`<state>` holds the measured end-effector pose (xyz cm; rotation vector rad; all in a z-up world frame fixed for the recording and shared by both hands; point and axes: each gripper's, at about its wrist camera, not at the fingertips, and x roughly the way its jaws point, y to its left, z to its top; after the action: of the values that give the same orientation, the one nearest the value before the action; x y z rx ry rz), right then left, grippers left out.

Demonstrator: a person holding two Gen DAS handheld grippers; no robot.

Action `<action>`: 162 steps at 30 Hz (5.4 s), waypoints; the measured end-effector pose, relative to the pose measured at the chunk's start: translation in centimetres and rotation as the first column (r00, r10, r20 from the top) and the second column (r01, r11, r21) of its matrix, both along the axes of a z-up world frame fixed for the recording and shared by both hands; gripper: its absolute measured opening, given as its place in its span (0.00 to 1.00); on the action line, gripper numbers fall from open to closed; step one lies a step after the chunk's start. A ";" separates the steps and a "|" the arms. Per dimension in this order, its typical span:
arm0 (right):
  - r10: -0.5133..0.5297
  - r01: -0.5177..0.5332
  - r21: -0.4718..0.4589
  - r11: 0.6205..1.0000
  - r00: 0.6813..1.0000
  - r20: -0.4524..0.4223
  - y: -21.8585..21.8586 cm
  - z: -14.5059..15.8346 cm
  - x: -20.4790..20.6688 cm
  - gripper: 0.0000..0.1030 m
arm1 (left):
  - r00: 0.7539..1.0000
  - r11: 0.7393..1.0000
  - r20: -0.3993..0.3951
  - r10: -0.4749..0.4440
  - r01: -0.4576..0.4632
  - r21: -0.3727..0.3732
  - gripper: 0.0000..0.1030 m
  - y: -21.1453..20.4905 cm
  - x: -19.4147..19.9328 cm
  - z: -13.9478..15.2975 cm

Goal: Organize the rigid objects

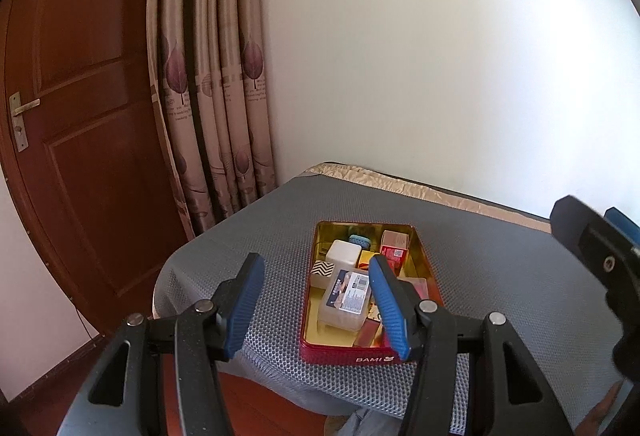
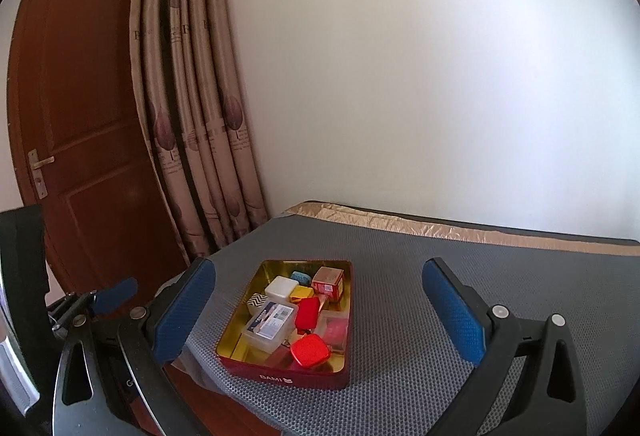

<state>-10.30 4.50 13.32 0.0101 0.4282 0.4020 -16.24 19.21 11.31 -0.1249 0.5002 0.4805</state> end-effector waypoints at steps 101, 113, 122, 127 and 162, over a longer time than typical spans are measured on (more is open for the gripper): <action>0.066 -0.086 -0.105 0.991 0.981 -0.183 3.0 -7.1 5.3 1.00 | 0.981 0.996 -0.193 -0.006 -0.012 -0.089 0.57 3.8 5.2 -9.2; 0.072 -0.092 -0.104 0.990 0.980 -0.188 3.0 -7.2 5.3 1.00 | 0.978 0.998 -0.210 -0.010 -0.004 -0.066 0.57 3.6 5.4 -9.4; 0.076 -0.097 -0.104 0.990 0.979 -0.187 3.0 -7.1 5.1 1.00 | 0.978 0.998 -0.207 -0.006 -0.009 -0.070 0.57 3.6 5.3 -9.4; 0.078 -0.099 -0.103 0.990 0.978 -0.192 3.0 -7.1 5.1 1.00 | 0.979 0.997 -0.203 -0.023 0.009 -0.073 0.57 3.4 5.4 -9.3; 0.090 -0.109 -0.096 0.989 0.979 -0.185 2.9 -6.6 4.4 1.00 | 0.977 0.991 -0.203 -0.061 0.035 -0.128 0.57 3.6 5.8 -9.6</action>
<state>-5.87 7.43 6.72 -0.0790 0.6301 0.4787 -10.43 22.84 1.69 -0.1824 0.7355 0.4167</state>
